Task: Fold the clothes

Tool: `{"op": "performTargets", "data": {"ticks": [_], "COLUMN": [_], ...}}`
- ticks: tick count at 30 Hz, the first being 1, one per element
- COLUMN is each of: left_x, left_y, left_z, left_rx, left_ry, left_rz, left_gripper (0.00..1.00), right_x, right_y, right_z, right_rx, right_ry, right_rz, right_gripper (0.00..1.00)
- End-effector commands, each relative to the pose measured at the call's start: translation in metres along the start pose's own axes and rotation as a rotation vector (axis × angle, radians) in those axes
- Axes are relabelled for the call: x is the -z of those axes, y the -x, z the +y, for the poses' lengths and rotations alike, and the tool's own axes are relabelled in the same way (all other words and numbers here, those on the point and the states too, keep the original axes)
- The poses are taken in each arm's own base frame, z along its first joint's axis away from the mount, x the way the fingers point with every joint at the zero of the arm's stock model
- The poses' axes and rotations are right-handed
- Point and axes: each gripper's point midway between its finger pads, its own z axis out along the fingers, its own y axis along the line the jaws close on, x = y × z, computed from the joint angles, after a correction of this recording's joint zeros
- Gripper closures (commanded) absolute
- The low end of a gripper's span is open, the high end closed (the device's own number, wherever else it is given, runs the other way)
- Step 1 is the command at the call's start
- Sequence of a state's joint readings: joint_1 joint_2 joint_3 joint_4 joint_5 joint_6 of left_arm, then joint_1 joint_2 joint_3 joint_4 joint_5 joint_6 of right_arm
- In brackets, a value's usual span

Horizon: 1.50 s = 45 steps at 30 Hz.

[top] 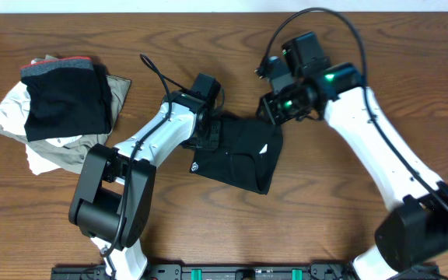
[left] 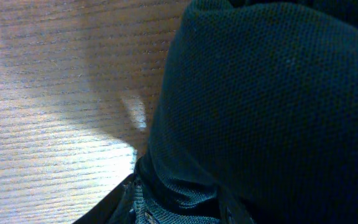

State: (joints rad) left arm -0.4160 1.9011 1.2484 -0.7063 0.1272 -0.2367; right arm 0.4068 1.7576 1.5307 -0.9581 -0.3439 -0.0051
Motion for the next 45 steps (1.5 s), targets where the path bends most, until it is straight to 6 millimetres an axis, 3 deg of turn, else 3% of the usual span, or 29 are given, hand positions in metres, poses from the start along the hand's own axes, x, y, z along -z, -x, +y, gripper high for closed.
{"op": "performTargets", "data": {"ticks": [1,6,8,12,15,19,24,31,34,37,39,45], "left_x": [-0.021,-0.021,-0.021,-0.021,-0.021,-0.021,-0.019,-0.019,-0.014,0.008,0.035,0.121], "left_y": [-0.023,-0.023,-0.023,-0.024,-0.024,-0.023,-0.014,-0.008,-0.008,-0.002,0.008,0.061], "left_z": [0.01,0.01,0.01,0.011,0.011,0.012,0.036,0.043,0.04,0.037,0.035,0.022], "left_rx": [0.007,0.007,0.007,0.007,0.008,0.006,0.072,0.156,0.118,0.068,0.04,-0.101], "left_ry": [0.044,0.044,0.044,0.045,0.045,0.055,0.196,0.19,0.17,0.16,0.155,0.129], "left_rz": [0.088,0.088,0.088,0.092,0.091,0.084,0.029,0.009,0.009,-0.019,-0.088,-0.457], "left_gripper": [0.58,0.58,0.58,0.58,0.58,0.58,0.59,0.59,0.67,0.69,0.69,0.63], "right_x": [-0.045,-0.086,-0.102,-0.124,-0.133,-0.135,-0.13,-0.122,-0.123,-0.122,-0.115,-0.057], "right_y": [-0.028,-0.051,-0.062,-0.084,-0.099,-0.106,-0.113,-0.124,-0.122,-0.116,-0.106,-0.056], "right_z": [0.007,-0.005,-0.018,-0.051,-0.062,-0.069,-0.078,-0.09,-0.09,-0.089,-0.086,-0.065], "right_rx": [-0.019,-0.046,-0.061,-0.096,-0.108,-0.109,-0.141,-0.204,-0.195,-0.192,-0.191,-0.151], "right_ry": [0.082,0.083,0.047,-0.082,-0.123,-0.155,-0.221,-0.313,-0.31,-0.309,-0.304,-0.294], "right_rz": [0.117,0.195,0.228,0.307,0.365,0.393,0.423,0.46,0.453,0.43,0.4,0.205], "right_gripper": [0.71,0.72,0.73,0.73,0.73,0.73,0.73,0.73,0.73,0.74,0.74,0.73]}}
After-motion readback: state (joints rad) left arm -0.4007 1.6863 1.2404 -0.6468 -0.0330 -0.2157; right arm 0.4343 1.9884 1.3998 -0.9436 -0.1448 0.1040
